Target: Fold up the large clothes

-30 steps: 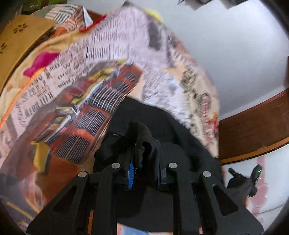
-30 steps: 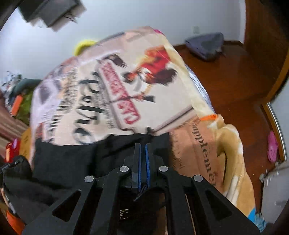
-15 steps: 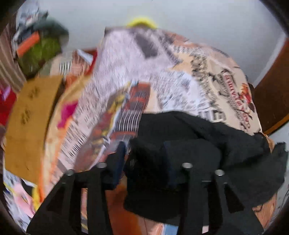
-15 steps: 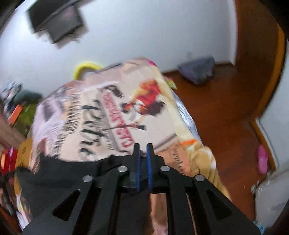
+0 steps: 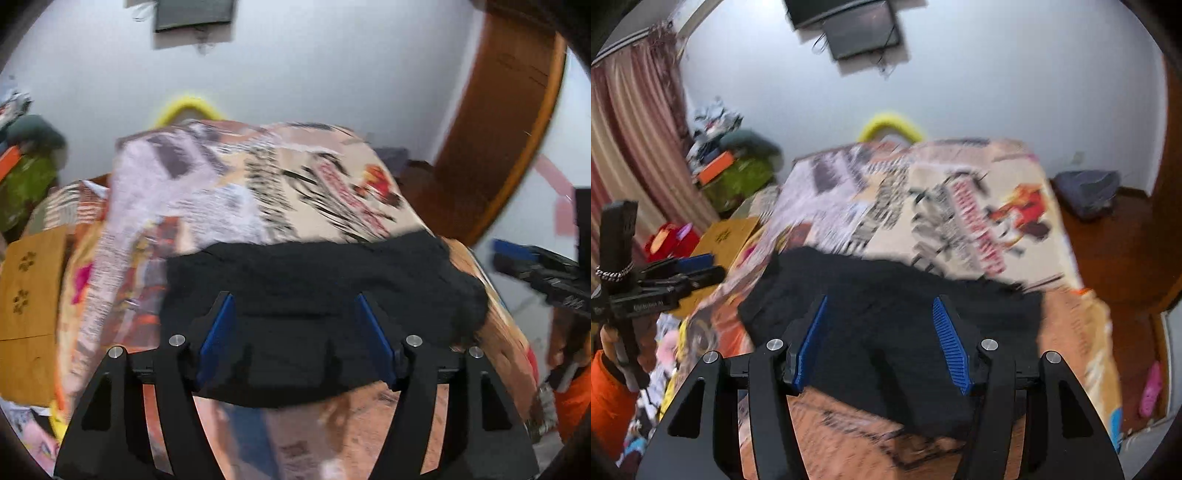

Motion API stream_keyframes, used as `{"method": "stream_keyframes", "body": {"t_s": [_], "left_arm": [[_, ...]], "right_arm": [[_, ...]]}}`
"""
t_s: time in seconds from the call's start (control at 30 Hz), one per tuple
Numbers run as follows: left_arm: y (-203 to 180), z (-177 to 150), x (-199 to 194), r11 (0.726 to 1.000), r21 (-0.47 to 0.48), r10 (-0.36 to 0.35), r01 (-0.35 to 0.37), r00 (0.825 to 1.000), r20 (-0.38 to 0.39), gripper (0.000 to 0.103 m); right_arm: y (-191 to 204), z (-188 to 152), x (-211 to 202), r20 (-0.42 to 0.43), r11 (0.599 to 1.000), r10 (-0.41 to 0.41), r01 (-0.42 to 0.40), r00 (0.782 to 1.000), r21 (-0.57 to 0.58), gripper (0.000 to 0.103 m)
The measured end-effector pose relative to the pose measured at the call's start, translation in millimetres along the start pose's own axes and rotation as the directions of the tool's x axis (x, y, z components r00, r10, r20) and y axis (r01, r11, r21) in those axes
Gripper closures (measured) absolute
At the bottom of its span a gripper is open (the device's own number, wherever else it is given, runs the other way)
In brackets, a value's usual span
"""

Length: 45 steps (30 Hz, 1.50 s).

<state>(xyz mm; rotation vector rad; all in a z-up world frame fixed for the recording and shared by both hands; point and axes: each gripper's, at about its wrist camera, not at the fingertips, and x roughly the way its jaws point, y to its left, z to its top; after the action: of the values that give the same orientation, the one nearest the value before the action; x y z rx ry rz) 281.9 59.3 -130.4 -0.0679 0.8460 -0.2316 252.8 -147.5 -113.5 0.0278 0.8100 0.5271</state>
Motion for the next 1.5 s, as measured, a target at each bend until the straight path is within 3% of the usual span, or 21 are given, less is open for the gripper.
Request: {"method": "stream_keyframes", "body": {"t_s": [0.13,0.23,0.47,0.57,0.73,1.0,1.13,1.23,1.3,1.37,1.47,1.5], "left_arm": [[-29,-19,26,0.999,0.049,0.005,-0.004,1.0,-0.012,0.037],[-37,-23,63,0.998,0.055,0.038,-0.035,0.998,-0.052,0.046],[-16,-14,132,0.998,-0.039,0.043,-0.048,0.992,-0.117,0.047],[-15,-16,148,0.996,-0.021,0.083,-0.085,0.991,-0.11,0.046],[-22,-21,147,0.993,0.022,0.118,-0.116,0.99,-0.084,0.046],[-8,-26,119,0.992,-0.049,0.112,-0.117,0.99,-0.088,0.046],[15,-37,89,0.983,-0.162,0.074,-0.083,0.995,-0.059,0.046],[39,-48,67,0.963,-0.256,0.081,-0.089,0.996,-0.039,0.046],[55,-59,56,0.941,-0.305,0.145,-0.147,0.989,-0.031,0.046],[79,-77,48,0.901,-0.395,0.18,-0.18,0.983,-0.038,0.043],[111,-99,50,0.839,-0.529,0.111,-0.131,0.991,-0.069,0.043],[121,-110,53,0.806,-0.583,0.072,-0.107,0.994,-0.083,0.043]], "right_arm": [[6,-18,34,-0.075,0.999,-0.025,0.022,0.997,-0.045,0.049],[-2,-18,49,-0.077,0.998,-0.058,0.055,0.995,-0.038,0.049],[-40,-13,105,-0.185,0.995,-0.075,0.085,0.98,0.044,0.049],[-43,-19,115,-0.205,0.996,-0.077,0.086,0.976,0.037,0.049],[-41,-19,112,-0.206,0.996,-0.075,0.085,0.976,0.038,0.047],[-40,-13,91,-0.196,0.994,-0.054,0.071,0.979,0.081,0.046],[-31,-11,72,-0.162,0.997,-0.041,0.052,0.986,0.064,0.046],[-21,-9,59,-0.124,0.998,-0.05,0.055,0.991,0.032,0.046],[-14,-7,52,-0.097,0.998,-0.057,0.058,0.994,0.008,0.046],[-6,-7,47,-0.076,0.998,-0.062,0.061,0.995,-0.017,0.046],[4,-8,48,-0.07,0.997,-0.068,0.065,0.995,-0.05,0.046],[7,-9,50,-0.074,0.996,-0.067,0.062,0.995,-0.059,0.046]]}}
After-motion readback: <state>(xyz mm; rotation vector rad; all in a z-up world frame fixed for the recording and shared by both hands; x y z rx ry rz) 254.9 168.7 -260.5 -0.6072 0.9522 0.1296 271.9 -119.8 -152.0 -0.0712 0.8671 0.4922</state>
